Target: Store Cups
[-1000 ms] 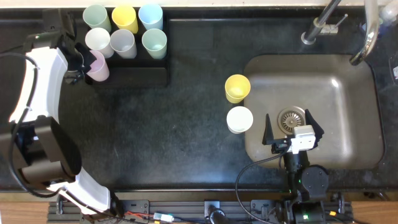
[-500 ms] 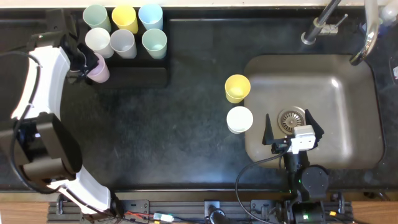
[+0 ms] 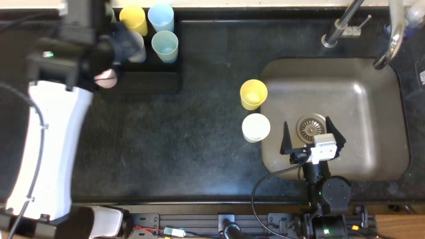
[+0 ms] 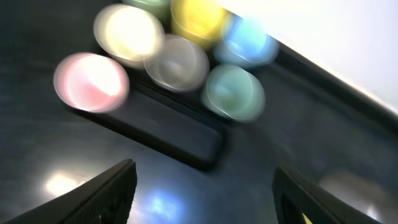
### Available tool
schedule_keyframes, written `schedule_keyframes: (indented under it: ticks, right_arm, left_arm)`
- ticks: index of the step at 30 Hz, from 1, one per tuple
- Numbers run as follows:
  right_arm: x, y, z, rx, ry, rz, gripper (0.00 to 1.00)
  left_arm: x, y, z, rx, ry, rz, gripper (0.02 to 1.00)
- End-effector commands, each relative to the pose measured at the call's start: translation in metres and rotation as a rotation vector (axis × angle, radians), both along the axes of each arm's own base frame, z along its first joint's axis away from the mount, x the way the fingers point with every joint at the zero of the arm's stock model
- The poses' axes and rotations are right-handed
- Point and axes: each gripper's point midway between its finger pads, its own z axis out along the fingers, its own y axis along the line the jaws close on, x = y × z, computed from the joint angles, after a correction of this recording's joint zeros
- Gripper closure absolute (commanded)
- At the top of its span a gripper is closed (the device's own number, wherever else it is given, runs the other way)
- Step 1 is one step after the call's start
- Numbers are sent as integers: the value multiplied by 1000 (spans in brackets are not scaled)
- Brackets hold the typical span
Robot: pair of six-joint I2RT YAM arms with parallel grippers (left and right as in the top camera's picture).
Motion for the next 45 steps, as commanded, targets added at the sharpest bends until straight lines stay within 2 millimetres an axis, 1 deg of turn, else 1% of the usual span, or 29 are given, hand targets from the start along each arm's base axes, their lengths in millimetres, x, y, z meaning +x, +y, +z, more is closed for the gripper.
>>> schedule_keyframes:
  ticks: [1, 3, 6, 8, 9, 11, 13, 18, 21, 25, 26, 27, 28, 29, 31, 32, 37, 39, 41, 43, 45]
  right_arm:
    - [0, 0, -3, 1, -2, -2, 3]
    - [0, 0, -3, 1, -2, -2, 3]
    - [0, 0, -3, 1, -2, -2, 5]
    - [0, 0, -3, 1, -2, -2, 3]
    - [0, 0, -3, 1, -2, -2, 1]
    - [0, 0, -3, 1, -2, -2, 5]
    - [0, 0, -3, 1, -2, -2, 5]
    - [0, 0, -3, 1, -2, -2, 3]
    - [0, 0, -3, 1, -2, -2, 3]
    - [0, 0, -3, 1, -2, -2, 5]
    - [0, 0, -3, 1, -2, -2, 5]
    - [0, 0, -3, 1, -2, -2, 5]
    - [0, 0, -3, 1, -2, -2, 3]
    - [0, 0, -3, 1, -2, -2, 5]
    - [0, 0, -3, 1, -2, -2, 3]
    - [0, 0, -3, 1, -2, -2, 5]
    - [0, 0, -3, 1, -2, -2, 3]
    - [0, 0, -3, 1, -2, -2, 5]
    - [0, 0, -3, 1, -2, -2, 3]
    - [0, 0, -3, 1, -2, -2, 3]
    - [0, 0, -3, 1, -2, -2, 5]
  left_arm:
    - [-6, -82, -23, -1, 115, -109, 283]
    - [-12, -122, -41, 21, 172, -188, 283]
    - [-18, -174, -70, 31, 237, -294, 277]
    - [-23, -196, -91, 30, 289, -341, 272]
    - [-26, -205, -103, 30, 319, -358, 272]
    - [-29, -214, -123, 41, 367, -375, 272]
    - [-28, -218, -140, 60, 396, -380, 275]
    - [-15, -230, -173, 85, 408, -433, 277]
    - [-11, -236, -186, 83, 416, -442, 283]
    - [-9, -243, -200, 74, 430, -465, 316]
    - [-9, -246, -203, 69, 430, -478, 327]
    - [-8, -246, -205, 68, 431, -477, 358]
    - [-7, -247, -206, 69, 430, -478, 404]
    - [-7, -247, -207, 71, 429, -481, 505]
    - [-5, -247, -207, 74, 423, -483, 840]
    - [-4, -249, -207, 75, 416, -496, 985]
    - [-3, -249, -206, 74, 409, -498, 985]
    - [-1, -247, -198, 79, 387, -491, 985]
    - [4, -240, -178, 101, 329, -464, 985]
    - [12, -224, -141, 128, 229, -393, 985]
    - [18, -202, -100, 143, 130, -304, 985]
